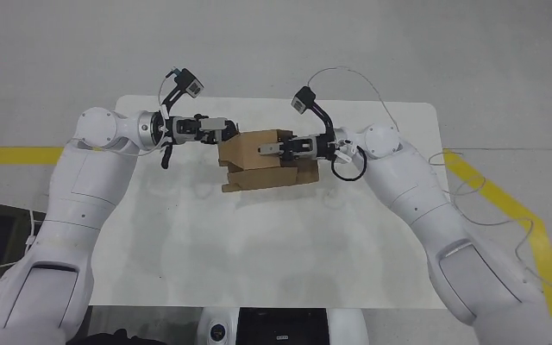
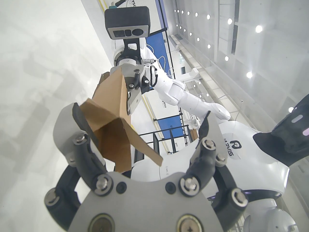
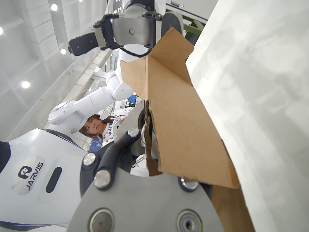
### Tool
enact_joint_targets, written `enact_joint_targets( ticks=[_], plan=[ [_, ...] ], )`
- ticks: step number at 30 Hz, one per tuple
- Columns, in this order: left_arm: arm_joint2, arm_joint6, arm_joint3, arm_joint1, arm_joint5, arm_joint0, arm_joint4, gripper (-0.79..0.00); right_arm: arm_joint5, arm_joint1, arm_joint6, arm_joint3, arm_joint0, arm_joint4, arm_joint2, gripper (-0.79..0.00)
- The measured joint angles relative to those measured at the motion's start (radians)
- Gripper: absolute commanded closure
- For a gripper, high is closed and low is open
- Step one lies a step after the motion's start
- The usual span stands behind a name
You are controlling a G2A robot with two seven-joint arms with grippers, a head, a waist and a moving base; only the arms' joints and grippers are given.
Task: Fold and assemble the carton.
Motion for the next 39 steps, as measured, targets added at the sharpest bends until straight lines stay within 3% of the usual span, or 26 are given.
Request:
enact_joint_targets(
  ticks=[11,28,39],
  plan=[
    [-0.006,0.006,-0.063,0.003,-0.006,0.027,0.018,-0.785,-0.044,-0.009,-0.045,0.064,0.015,-0.011,0.028,0.000],
    [0.005,-0.016,-0.104,-0.001,0.017,0.041,0.007,-0.785,-0.106,-0.049,-0.190,0.141,0.054,-0.073,0.047,0.000],
    [0.020,-0.020,-0.111,-0.007,0.020,0.044,0.008,-0.785,-0.121,-0.070,-0.217,0.140,0.056,-0.088,0.056,0.000]
  ],
)
